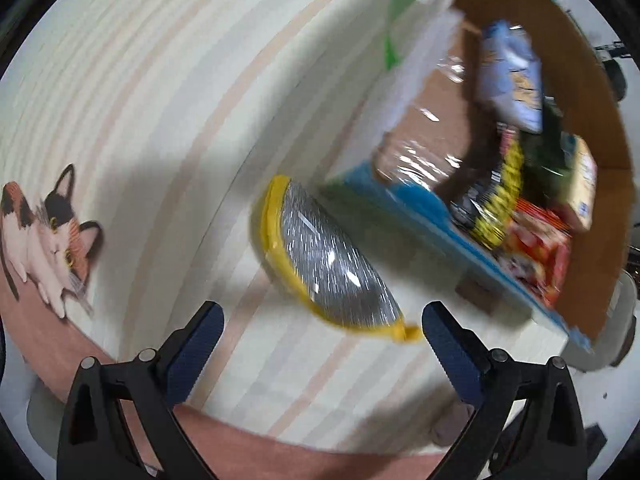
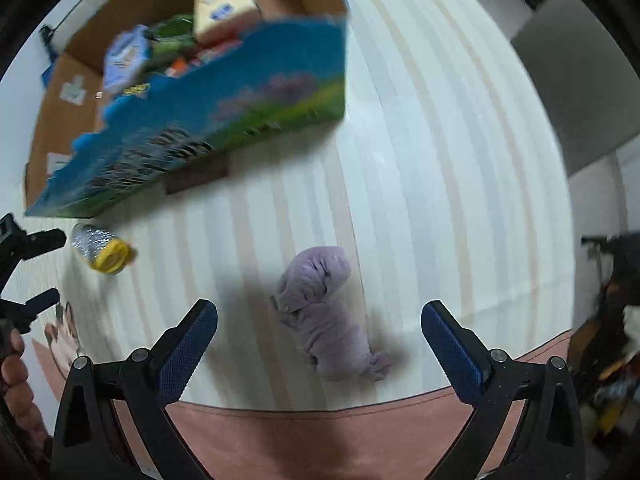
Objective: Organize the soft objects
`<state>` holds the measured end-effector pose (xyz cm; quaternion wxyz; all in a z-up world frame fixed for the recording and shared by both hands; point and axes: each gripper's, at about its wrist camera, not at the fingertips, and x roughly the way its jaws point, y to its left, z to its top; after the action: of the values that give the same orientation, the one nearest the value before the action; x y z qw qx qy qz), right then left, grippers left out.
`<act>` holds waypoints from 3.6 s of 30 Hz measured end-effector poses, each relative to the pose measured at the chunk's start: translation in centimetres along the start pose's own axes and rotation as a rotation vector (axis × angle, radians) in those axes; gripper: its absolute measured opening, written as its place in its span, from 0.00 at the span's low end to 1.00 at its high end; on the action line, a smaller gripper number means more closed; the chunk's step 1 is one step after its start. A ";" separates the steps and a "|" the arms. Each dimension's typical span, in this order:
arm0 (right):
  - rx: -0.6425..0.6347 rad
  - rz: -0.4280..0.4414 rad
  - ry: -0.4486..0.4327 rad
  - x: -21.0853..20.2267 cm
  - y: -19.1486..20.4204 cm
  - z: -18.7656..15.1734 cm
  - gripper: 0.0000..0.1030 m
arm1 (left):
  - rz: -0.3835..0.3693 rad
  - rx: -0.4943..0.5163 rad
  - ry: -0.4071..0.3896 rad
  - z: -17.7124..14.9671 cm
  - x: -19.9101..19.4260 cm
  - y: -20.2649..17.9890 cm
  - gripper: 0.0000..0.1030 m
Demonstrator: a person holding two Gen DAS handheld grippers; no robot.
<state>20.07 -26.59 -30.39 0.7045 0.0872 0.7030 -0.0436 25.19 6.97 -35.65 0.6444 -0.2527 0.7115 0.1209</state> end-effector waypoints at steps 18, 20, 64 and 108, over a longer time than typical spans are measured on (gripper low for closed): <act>-0.058 -0.031 0.121 6.0 0.3 0.3 1.00 | 0.189 0.124 -0.017 -3.2 2.0 4.7 0.99; -0.066 -0.030 0.143 6.8 0.4 0.2 1.00 | 0.164 0.148 -0.027 -3.0 2.0 4.0 0.99; -0.192 0.052 -0.098 -7.9 7.5 16.2 0.37 | 0.021 0.420 -0.163 6.9 -11.2 -13.0 0.43; -0.213 -0.065 -0.133 -5.3 8.3 14.8 1.00 | 0.087 0.446 -0.275 2.6 -11.7 -12.5 0.99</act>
<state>36.07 -21.45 -24.60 0.7530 -0.0140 0.6578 0.0029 34.32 0.12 -22.69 0.7689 -0.0546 0.6366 0.0218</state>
